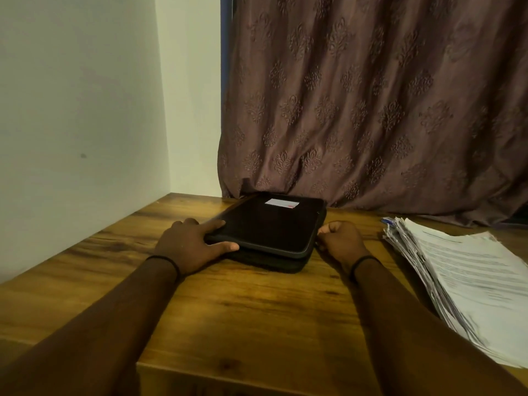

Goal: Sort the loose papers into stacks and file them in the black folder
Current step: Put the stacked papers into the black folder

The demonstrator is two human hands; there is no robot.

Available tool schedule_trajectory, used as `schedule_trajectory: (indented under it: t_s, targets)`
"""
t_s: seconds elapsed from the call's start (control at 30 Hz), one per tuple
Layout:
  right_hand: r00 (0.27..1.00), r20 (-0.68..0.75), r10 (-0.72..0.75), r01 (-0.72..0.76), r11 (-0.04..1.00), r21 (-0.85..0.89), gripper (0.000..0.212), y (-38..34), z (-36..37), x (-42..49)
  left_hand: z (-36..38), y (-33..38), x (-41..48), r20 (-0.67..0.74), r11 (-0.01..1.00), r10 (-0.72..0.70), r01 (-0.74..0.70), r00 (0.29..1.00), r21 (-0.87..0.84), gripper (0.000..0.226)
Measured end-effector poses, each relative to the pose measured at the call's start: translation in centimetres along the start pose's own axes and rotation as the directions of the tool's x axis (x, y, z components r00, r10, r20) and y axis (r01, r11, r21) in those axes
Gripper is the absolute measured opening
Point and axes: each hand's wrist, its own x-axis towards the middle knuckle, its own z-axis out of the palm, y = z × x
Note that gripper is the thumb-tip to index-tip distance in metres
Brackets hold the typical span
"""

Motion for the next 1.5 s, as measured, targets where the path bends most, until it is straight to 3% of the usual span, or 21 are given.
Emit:
schedule_trajectory:
  t_s: [0.13, 0.4, 0.53, 0.63, 0.9, 1.0, 1.1, 1.2, 1.3, 1.37, 1.5]
  targets:
    - [0.999, 0.019, -0.029, 0.027, 0.993, 0.114, 0.024, -1.4, -0.1, -1.0, 0.2, 0.2, -0.1, -0.068, 0.998, -0.041, 0.044, 0.997, 0.043, 0.096]
    - [0.973, 0.112, -0.203, 0.188, 0.973, 0.133, 0.021, -3.3, -2.1, -2.3, 0.4, 1.8, -0.4, -0.109, 0.995, -0.095, 0.098, 0.989, 0.021, 0.095]
    - [0.925, 0.273, -0.263, 0.218, 0.958, 0.184, 0.016, -4.4, -3.8, -3.1, 0.6, 2.3, -0.3, -0.125, 0.992, -0.129, 0.128, 0.984, -0.018, 0.099]
    - [0.883, 0.4, -0.246, 0.209, 0.969, 0.135, 0.012, -5.4, -4.4, -3.6, 0.8, 2.7, 0.0, -0.1, 0.991, -0.131, 0.132, 0.986, 0.004, 0.099]
    - [0.908, 0.395, -0.138, 0.126, 0.99, 0.056, 0.008, -6.7, -2.4, -5.0, 0.6, 3.6, -0.1, -0.064, 0.988, -0.152, 0.151, 0.986, -0.018, 0.084]
    - [0.93, 0.36, -0.073, 0.107, 0.992, -0.074, 0.009, -6.5, 1.1, -5.9, 0.9, 4.5, -0.2, -0.079, 0.973, -0.16, 0.143, 0.984, -0.181, 0.074]
    - [0.943, 0.327, -0.06, 0.128, 0.974, -0.189, 0.013, -5.8, 4.5, -6.5, 1.0, 4.3, -0.3, -0.048, 0.973, -0.035, 0.023, 0.998, -0.231, 0.068]
    - [0.948, 0.313, -0.057, 0.092, 0.991, -0.097, 0.008, -5.4, 5.3, -6.7, 0.5, 3.0, -0.5, 0.001, 0.928, 0.035, -0.032, 0.999, -0.372, 0.048]
    - [0.916, 0.395, -0.072, 0.067, 0.997, 0.026, 0.006, -5.0, 5.4, -7.2, -0.1, 2.4, -0.9, 0.069, 0.693, -0.047, 0.082, 0.997, -0.716, 0.039]
    - [0.89, 0.447, -0.093, 0.071, 0.995, 0.065, 0.008, -5.0, 6.2, -7.7, 0.0, 2.6, -1.1, 0.049, 0.638, -0.081, 0.09, 0.996, -0.765, 0.047]
    - [0.875, 0.467, -0.129, 0.133, 0.991, 0.024, 0.01, -5.5, 7.1, -8.3, 0.2, 3.2, -1.3, -0.019, 0.637, -0.076, 0.034, 0.997, -0.77, 0.053]
